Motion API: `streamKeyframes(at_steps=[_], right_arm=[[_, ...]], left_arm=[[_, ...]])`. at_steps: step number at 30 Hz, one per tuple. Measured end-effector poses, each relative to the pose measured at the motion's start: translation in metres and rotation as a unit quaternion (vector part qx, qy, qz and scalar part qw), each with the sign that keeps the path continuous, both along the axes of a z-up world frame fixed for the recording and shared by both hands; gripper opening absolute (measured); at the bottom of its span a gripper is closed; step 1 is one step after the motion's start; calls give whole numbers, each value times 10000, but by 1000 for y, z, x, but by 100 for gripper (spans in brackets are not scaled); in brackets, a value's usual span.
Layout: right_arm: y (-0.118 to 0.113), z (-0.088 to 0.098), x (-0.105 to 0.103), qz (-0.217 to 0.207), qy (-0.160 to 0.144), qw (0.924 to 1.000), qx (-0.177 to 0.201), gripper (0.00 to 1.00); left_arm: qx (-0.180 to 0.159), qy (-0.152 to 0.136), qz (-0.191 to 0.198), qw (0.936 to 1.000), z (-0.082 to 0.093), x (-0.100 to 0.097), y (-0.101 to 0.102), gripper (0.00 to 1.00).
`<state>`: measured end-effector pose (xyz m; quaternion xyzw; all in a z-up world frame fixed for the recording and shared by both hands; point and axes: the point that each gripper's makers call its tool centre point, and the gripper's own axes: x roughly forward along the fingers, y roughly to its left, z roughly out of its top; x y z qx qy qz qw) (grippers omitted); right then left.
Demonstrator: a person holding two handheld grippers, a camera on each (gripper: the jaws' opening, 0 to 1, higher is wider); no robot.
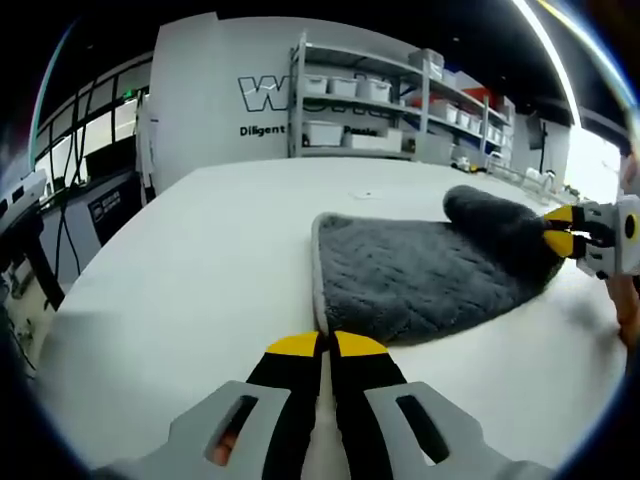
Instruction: Open the folded towel by lifting each exposed corner and separating the folded layers until the towel lies flat within the target outline without major curled edges
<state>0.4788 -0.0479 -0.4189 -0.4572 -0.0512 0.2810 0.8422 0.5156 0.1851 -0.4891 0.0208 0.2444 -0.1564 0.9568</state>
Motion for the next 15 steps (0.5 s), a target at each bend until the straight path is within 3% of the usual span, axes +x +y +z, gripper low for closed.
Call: streamKeyframes(at_steps=[8, 12, 14, 15], right_arm=[[-36, 29, 8, -482, -106, 9958, 766, 1], [-65, 46, 16, -845, -95, 9881, 1283, 1], [-72, 49, 18, -857, -50, 9866, 1387, 1], [-74, 52, 19, -803, -28, 9836, 1613, 1]], left_arm=[[2, 1, -11, 10000, -2, -9, -4, 3], [3, 2, -15, 10000, -3, -12, -5, 3], [1, 3, -19, 10000, -3, -13, -5, 3], [-2, 5, -21, 10000, -3, -13, -6, 3]])
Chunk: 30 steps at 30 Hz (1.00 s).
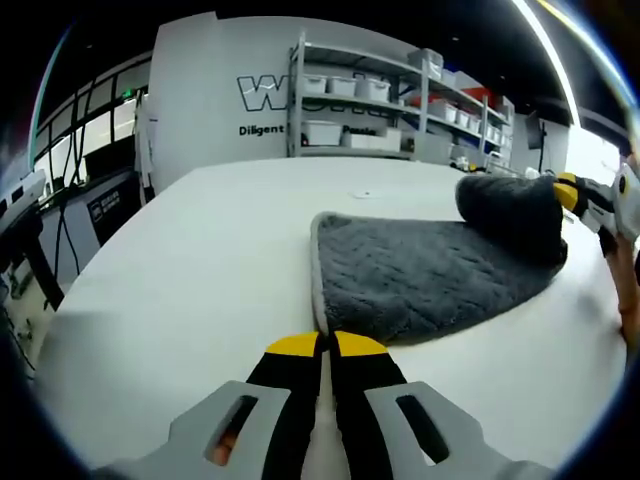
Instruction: Open the folded towel by lifting each exposed corner and separating the folded layers until the towel lies flat within the target outline without major curled edges
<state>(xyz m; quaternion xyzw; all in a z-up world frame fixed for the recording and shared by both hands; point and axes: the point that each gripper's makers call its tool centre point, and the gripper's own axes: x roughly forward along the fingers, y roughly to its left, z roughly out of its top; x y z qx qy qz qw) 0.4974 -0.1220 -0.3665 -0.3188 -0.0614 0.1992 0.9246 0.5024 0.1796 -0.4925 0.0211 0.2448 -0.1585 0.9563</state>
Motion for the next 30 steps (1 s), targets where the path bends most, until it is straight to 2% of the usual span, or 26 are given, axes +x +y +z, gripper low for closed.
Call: streamKeyframes(at_steps=[1, 3, 7, 12, 17, 19, 20, 30], right_arm=[[-6, 3, 1, -46, -5, 9999, 126, 1], [-19, 6, 4, -231, -38, 9997, 77, 1], [-37, 13, 6, -448, -39, 9982, 404, 1], [-56, 21, 7, -688, -125, 9959, 575, 1], [-81, 19, 8, -1270, -111, 9909, 431, 1], [-81, 23, 7, -1158, -180, 9913, 598, 1], [-85, 25, 6, -1189, -195, 9899, 751, 1], [-128, 28, 4, -1765, -181, 9773, 1161, 1]], left_arm=[[-1, 0, -3, 10000, 0, 0, 0, 3], [-14, 3, -13, 10000, 0, -1, 0, 3], [-28, 5, -18, 10000, 0, 2, 1, 3], [-30, 10, -23, 10000, 1, 5, 2, 3], [-23, 9, -24, 10000, 1, 5, 2, 3], [-23, 9, -26, 10000, 1, 4, 2, 3], [-26, 10, -27, 10000, 1, 5, 2, 3], [0, 21, -56, 10000, 2, 8, 3, 3]])
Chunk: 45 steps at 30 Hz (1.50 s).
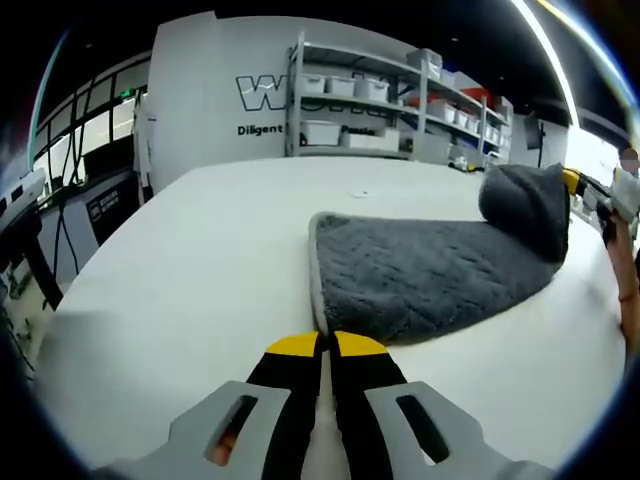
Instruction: Open the folded towel by lifting each exposed corner and separating the folded layers until the towel lies flat within the target outline without major curled edges
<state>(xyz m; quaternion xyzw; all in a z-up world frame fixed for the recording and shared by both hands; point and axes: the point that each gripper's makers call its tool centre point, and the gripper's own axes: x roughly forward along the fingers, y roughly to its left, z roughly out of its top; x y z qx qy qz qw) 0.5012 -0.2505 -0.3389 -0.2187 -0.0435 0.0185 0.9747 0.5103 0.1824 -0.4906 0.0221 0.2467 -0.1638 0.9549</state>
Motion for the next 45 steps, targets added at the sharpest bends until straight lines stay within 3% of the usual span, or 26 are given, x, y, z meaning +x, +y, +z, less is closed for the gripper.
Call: streamKeyframes(at_steps=[8, 14, 24, 38, 45], right_arm=[[-33, -12, 0, -391, 261, 9980, 430, 2], [-65, -28, -5, -867, 555, 9910, 855, 2], [-90, -46, -10, -1113, 864, 9807, 1356, 3], [-111, -89, 1, -1432, 1552, 9677, 1374, 3], [-120, -117, 8, -1582, 1976, 9573, 1399, 3]], left_arm=[[60, 10, -60, 10000, -1, -6, -3, 3], [94, 33, -133, 9999, -1, -9, -4, 3], [140, 53, -183, 9997, -1, -10, -6, 3], [134, 80, -271, 9995, -1, -9, -11, 3], [143, 73, -296, 9994, -1, -12, -13, 3]])
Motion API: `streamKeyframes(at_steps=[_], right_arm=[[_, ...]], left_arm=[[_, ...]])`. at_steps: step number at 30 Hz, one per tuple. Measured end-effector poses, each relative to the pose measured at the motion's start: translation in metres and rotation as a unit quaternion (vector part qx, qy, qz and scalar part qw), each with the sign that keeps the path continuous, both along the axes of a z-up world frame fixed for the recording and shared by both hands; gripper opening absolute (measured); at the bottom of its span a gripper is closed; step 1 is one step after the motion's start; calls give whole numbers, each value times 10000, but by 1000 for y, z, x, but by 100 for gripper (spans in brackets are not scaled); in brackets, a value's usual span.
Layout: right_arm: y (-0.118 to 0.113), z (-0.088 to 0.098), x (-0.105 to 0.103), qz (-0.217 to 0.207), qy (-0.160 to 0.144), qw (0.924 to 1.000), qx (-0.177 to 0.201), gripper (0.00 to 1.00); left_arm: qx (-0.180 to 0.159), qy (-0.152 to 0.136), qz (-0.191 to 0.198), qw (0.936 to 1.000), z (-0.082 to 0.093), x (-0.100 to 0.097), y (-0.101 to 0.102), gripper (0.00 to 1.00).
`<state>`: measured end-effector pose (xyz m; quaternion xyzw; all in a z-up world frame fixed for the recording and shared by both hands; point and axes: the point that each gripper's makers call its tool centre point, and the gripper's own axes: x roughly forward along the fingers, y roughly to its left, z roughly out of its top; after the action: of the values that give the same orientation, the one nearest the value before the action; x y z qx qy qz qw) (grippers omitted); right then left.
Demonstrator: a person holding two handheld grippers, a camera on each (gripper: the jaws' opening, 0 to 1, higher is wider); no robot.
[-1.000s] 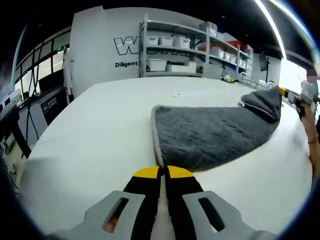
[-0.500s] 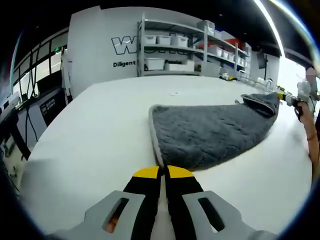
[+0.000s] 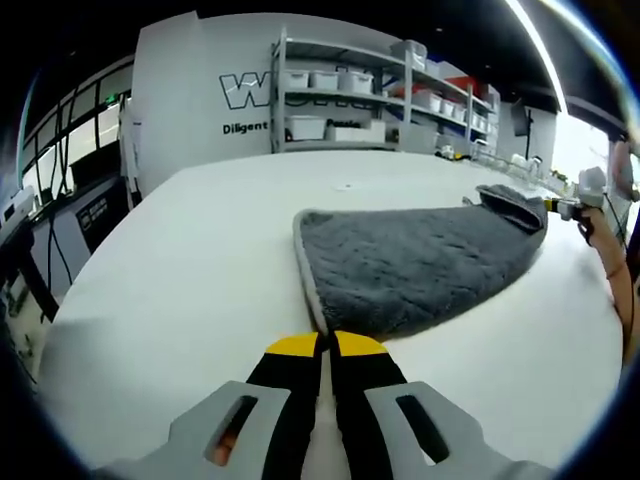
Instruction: Open the folded towel by lifting each exposed corner and separating the folded layers until the towel lies flat within the target outline without major curled edges
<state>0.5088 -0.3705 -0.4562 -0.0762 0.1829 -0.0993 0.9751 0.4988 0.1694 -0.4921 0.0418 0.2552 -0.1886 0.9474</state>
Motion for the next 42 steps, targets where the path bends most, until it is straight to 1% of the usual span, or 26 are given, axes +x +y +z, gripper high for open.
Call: streamKeyframes(at_steps=[3, 4, 7, 8, 9, 11, 12, 13, 15, 18, 19, 21, 23, 25, 27, 33, 37, 39, 42], right_arm=[[-3, -11, -2, -51, 199, 9998, 9, 3], [-2, -14, -6, -66, 229, 9997, 18, 3], [-2, -16, -4, -59, 244, 9997, 16, 3], [0, -17, -6, -57, 252, 9997, -17, 3], [1, -20, -4, -27, 320, 9994, -116, 3], [3, -21, -2, -5, 336, 9994, -103, 3], [7, -23, 3, 103, 359, 9993, -46, 3], [7, -24, 3, 113, 362, 9993, -59, 3], [5, -25, 10, 161, 415, 9987, -233, 3], [6, -26, 19, 243, 452, 9979, -393, 3], [8, -26, 22, 308, 485, 9967, -579, 3], [11, -27, 24, 386, 536, 9950, -750, 2], [13, -25, 33, 492, 606, 9916, -1033, 2], [14, -27, 40, 517, 625, 9903, -1127, 2], [15, -27, 48, 653, 645, 9862, -1377, 2], [20, -25, 70, 883, 735, 9800, -1625, 2], [27, -25, 82, 1018, 701, 9779, -1684, 2], [31, -25, 85, 1114, 689, 9763, -1724, 2], [34, -25, 83, 1164, 656, 9762, -1706, 2]], left_arm=[[-18, 4, -11, 10000, 0, -1, -1, 3], [-20, 6, -18, 10000, 0, -1, -2, 3], [-5, 1, -49, 10000, 0, -1, -3, 3], [-1, 0, -56, 10000, 0, -1, -4, 3], [-1, 0, -63, 10000, 0, -2, -4, 3], [0, -1, -68, 10000, 0, -2, -4, 3], [2, 0, -68, 10000, 0, -1, -4, 3], [4, 1, -69, 10000, 0, -1, -4, 3], [30, -3, -73, 10000, 0, -1, -4, 3], [51, -14, -79, 10000, 0, 1, -4, 3], [75, -24, -85, 9999, 0, 2, -4, 3], [111, -35, -91, 9999, 0, 1, -4, 3], [123, -34, -85, 9999, 0, 2, -4, 3], [87, -26, -71, 9999, 0, 2, -3, 3], [79, -27, -75, 9999, 0, 2, -3, 3], [156, -46, -54, 9999, 0, 1, -2, 3], [236, -75, 44, 9997, 0, 3, 4, 3], [258, -94, 124, 9995, 0, 2, 7, 3], [267, -116, 222, 9993, 0, 2, 11, 3]])
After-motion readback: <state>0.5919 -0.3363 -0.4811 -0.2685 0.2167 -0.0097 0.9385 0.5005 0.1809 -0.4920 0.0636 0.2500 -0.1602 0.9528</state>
